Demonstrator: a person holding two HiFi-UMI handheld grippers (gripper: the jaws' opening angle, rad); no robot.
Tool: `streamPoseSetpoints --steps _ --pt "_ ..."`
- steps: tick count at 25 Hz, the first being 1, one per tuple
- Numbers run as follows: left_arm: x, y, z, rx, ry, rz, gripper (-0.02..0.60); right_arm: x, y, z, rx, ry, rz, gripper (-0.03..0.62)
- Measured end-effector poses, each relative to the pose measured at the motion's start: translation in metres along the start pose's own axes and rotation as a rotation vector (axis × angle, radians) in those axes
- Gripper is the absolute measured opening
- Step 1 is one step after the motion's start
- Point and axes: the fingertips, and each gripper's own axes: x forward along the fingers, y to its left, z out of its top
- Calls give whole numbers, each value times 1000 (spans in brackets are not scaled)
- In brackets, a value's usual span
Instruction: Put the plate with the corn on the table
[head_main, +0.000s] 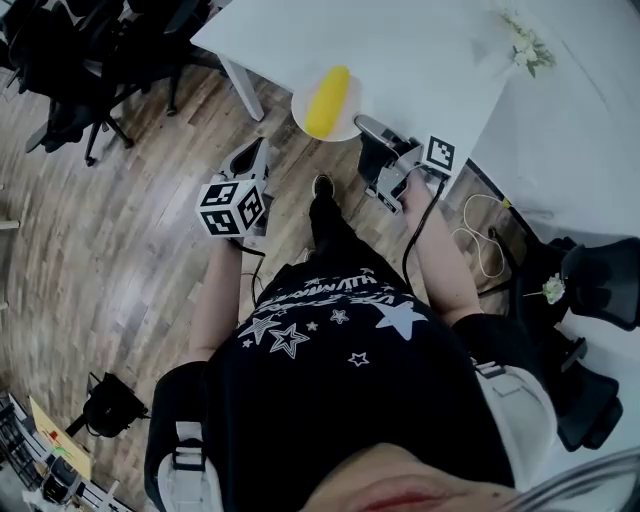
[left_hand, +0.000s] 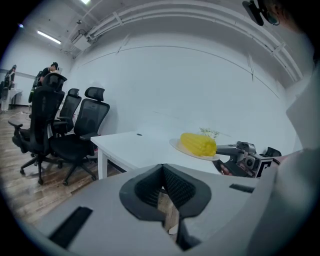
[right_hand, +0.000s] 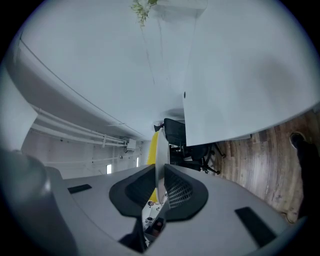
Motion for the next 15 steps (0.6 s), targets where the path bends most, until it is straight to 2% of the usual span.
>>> streamPoseSetpoints --steps 7,15 --pt "69 39 33 -4 19 -7 5 49 -14 61 10 -14 -6 46" --pt "169 51 75 2 40 -43 5 83 -20 157 -5 -49 -5 46"
